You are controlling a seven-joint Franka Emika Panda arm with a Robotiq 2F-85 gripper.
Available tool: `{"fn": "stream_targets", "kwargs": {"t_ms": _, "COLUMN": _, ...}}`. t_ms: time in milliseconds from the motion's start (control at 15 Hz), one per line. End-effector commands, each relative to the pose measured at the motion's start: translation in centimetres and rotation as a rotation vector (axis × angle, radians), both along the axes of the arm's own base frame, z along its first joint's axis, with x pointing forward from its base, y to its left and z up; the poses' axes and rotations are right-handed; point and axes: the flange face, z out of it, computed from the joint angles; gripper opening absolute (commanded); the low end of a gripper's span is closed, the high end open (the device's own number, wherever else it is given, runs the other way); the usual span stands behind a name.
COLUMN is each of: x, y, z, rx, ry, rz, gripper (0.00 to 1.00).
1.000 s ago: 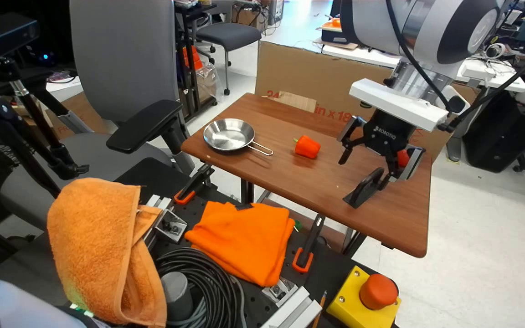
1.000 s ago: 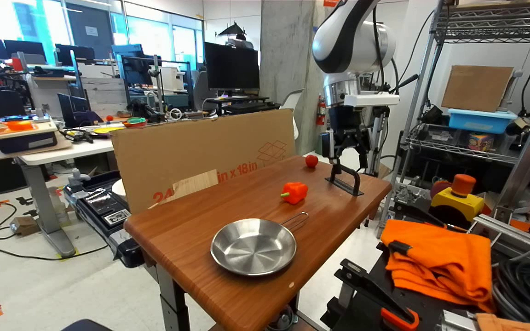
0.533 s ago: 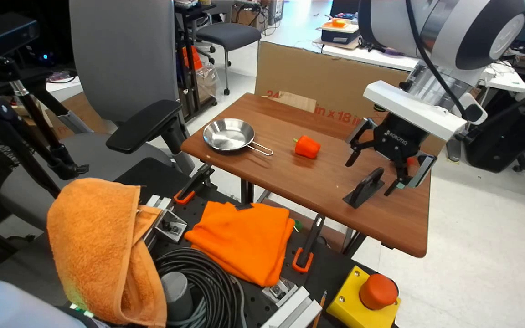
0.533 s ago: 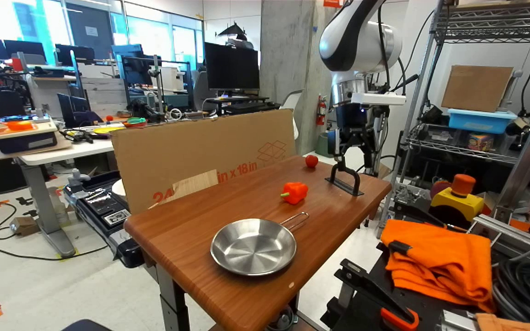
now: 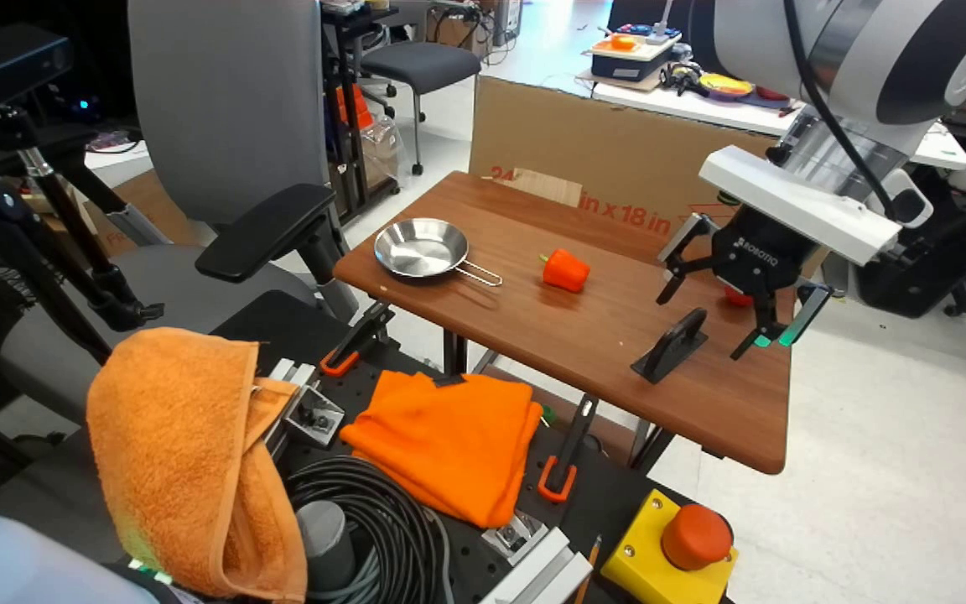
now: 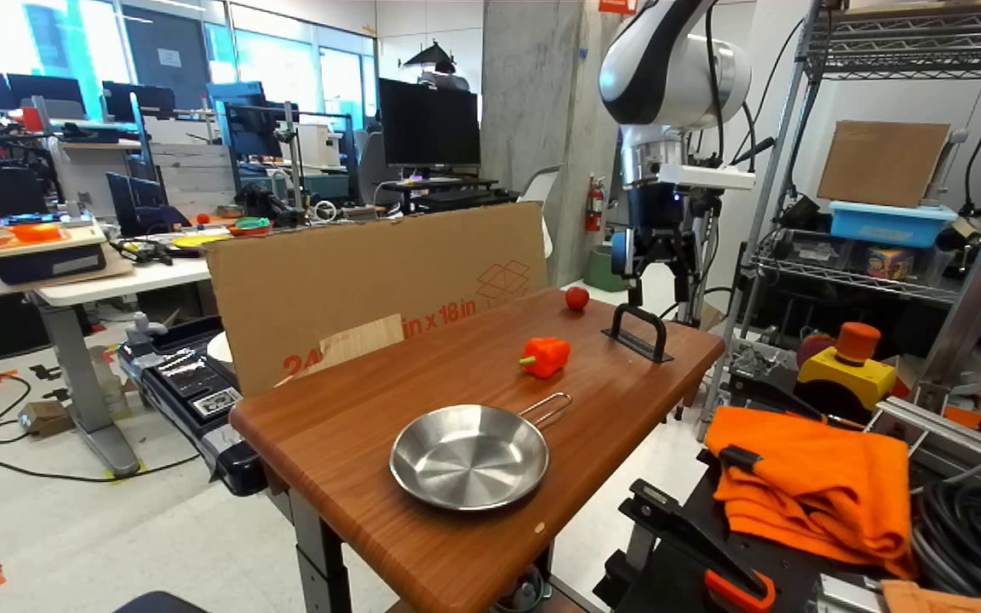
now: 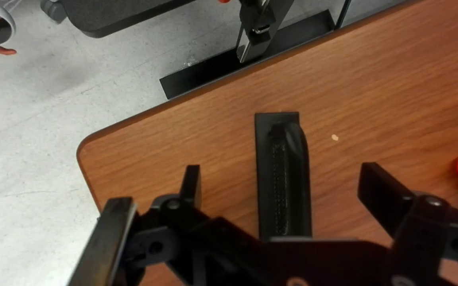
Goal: Pick up the black object from the table and put it back on the table.
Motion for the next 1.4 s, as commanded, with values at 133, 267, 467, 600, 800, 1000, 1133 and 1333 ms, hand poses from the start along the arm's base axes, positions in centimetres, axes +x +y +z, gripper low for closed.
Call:
{"fn": "stream_targets", "kwargs": {"t_ms": 133, "x": 0.7, "y": 0.3, "z": -0.8, "rx": 0.039, "ry": 0.001, "rz": 0.038, "gripper": 1.0}}
{"fn": "stream_targets", "kwargs": {"t_ms": 267, "x": 0.7, "y": 0.5, "z": -1.5, "rx": 0.044, "ry": 0.011, "rz": 0.044, "gripper": 1.0}}
{"fn": "stream_targets", "kwargs": {"t_ms": 467, "x": 0.7, "y": 0.4, "z": -2.2, "rx": 0.044, "ry": 0.024, "rz": 0.049, "gripper": 1.0}}
{"fn": "stream_targets", "kwargs": {"t_ms": 600, "x": 1.0, "y": 0.2, "z": -2.3, "rx": 0.043, "ry": 0.025, "rz": 0.047, "gripper": 1.0}}
{"fn": "stream_targets", "kwargs": {"t_ms": 800, "x": 1.5, "y": 0.2, "z": -2.4, "rx": 0.041, "ry": 0.032, "rz": 0.053, "gripper": 0.75}}
{"fn": "stream_targets", "kwargs": {"t_ms": 1000, "x": 1.8, "y": 0.1, "z": -2.6, "rx": 0.043, "ry": 0.04, "rz": 0.058, "gripper": 0.58}}
{"fn": "stream_targets", "kwargs": {"t_ms": 1133, "x": 1.8, "y": 0.1, "z": -2.8, "rx": 0.047, "ry": 0.049, "rz": 0.057, "gripper": 0.42}}
{"fn": "stream_targets", "kwargs": {"t_ms": 1333, "x": 1.9, "y": -0.1, "z": -3.2, "rx": 0.05, "ry": 0.055, "rz": 0.057, "gripper": 0.2}}
